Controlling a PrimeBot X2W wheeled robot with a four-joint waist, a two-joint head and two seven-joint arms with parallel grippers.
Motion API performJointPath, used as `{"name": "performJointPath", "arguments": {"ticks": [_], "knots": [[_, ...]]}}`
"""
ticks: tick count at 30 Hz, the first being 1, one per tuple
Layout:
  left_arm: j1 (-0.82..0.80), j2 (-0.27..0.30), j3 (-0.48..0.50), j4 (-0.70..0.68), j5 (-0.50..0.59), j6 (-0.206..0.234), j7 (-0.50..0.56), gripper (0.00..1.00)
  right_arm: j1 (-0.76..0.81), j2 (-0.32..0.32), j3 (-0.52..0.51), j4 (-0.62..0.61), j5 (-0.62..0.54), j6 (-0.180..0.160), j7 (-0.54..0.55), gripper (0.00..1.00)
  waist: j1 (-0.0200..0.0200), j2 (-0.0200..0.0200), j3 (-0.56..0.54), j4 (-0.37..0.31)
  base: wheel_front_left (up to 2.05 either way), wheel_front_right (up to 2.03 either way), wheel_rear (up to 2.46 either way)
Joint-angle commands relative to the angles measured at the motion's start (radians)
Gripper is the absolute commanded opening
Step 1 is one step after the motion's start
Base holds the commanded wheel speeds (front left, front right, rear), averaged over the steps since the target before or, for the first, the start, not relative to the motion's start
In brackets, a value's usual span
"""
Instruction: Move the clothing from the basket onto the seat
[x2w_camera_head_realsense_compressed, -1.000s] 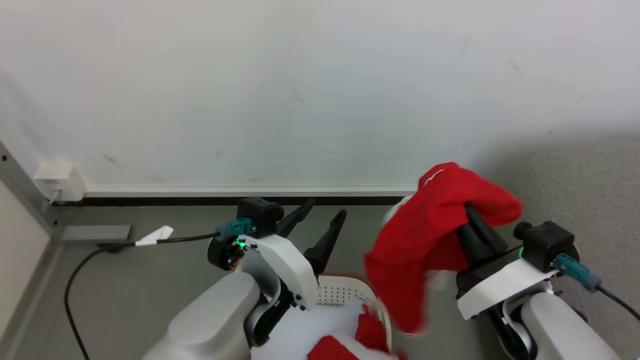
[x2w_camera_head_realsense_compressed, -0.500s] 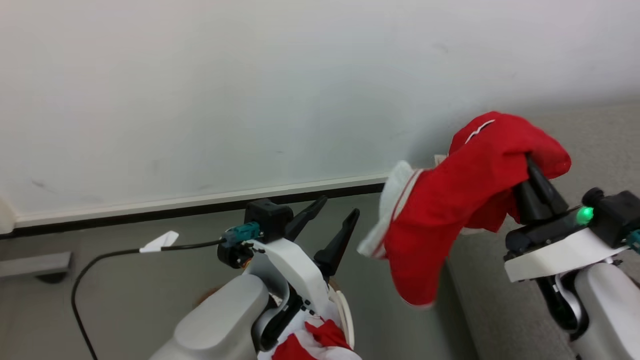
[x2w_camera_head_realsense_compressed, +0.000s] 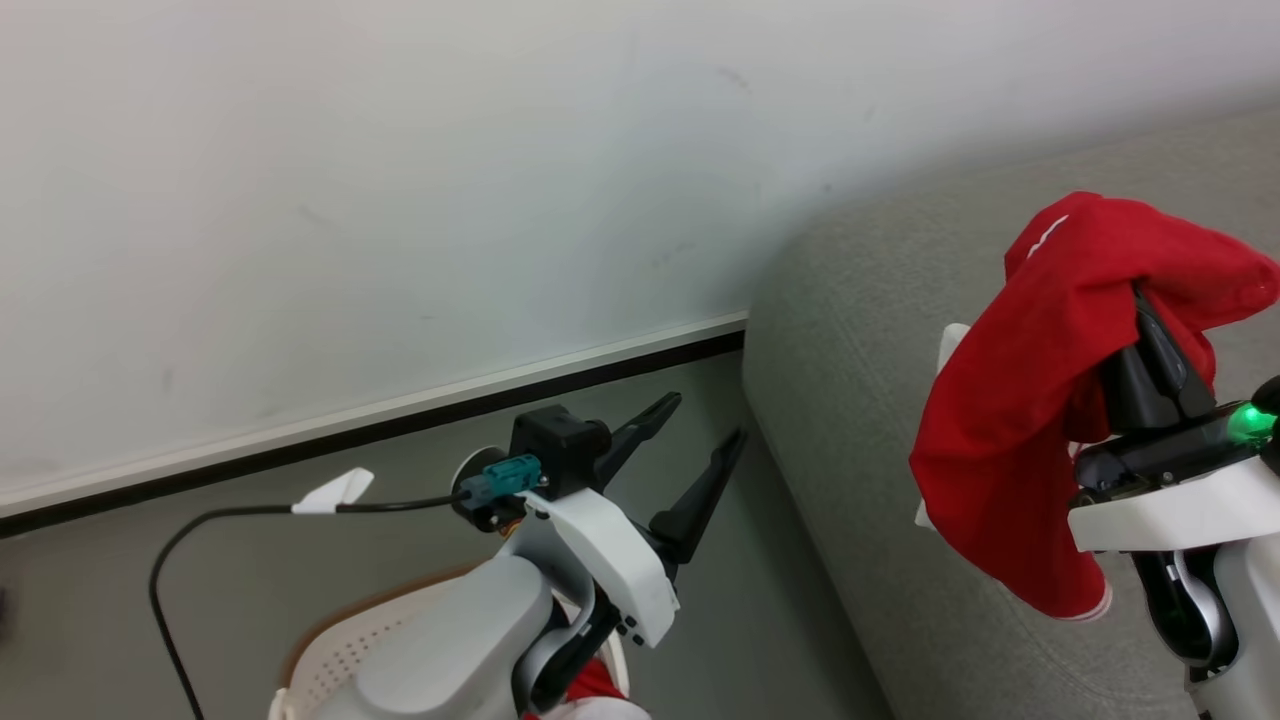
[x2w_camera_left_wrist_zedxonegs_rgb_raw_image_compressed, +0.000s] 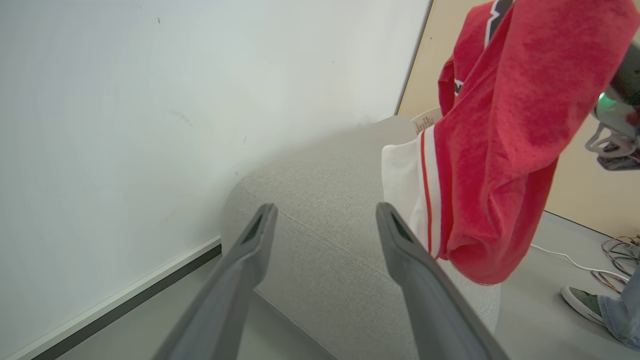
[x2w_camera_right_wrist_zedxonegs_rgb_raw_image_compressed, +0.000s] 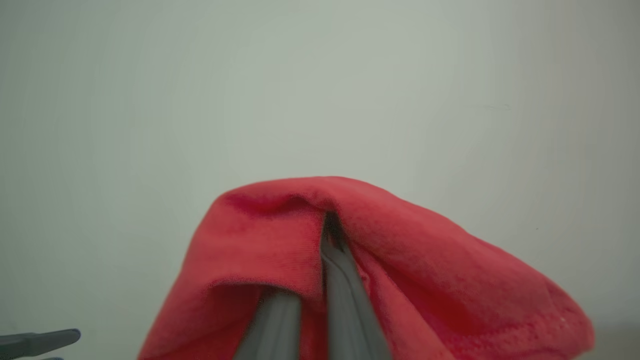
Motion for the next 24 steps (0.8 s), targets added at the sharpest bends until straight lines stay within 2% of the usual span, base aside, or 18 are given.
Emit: {"name": "performJointPath", "arguments": {"ticks": [1,11,24], "knots": [[0.008,0.007,-0.002,-0.008,0.015,0.004,-0.009,1.0,0.015,-0.005,-0.013,-0.011,-0.013,-0.002,0.0,0.0,0.0,-0.0001,0.006,-0.033,0.0,0.0,0.0],[0.003,0.004,-0.029,-0.038,0.033,0.005,-0.011,1.0,0.043,-0.004,-0.044,-0.029,-0.021,-0.002,0.0,0.0,0.0,-0.0001,0.011,-0.097,0.0,0.0,0.0],[-0.01,0.005,-0.043,-0.065,0.046,0.004,-0.01,1.0,0.028,-0.008,-0.062,-0.003,-0.007,-0.002,0.0,0.0,0.0,-0.0001,0.04,-0.099,0.0,0.0,0.0]]}}
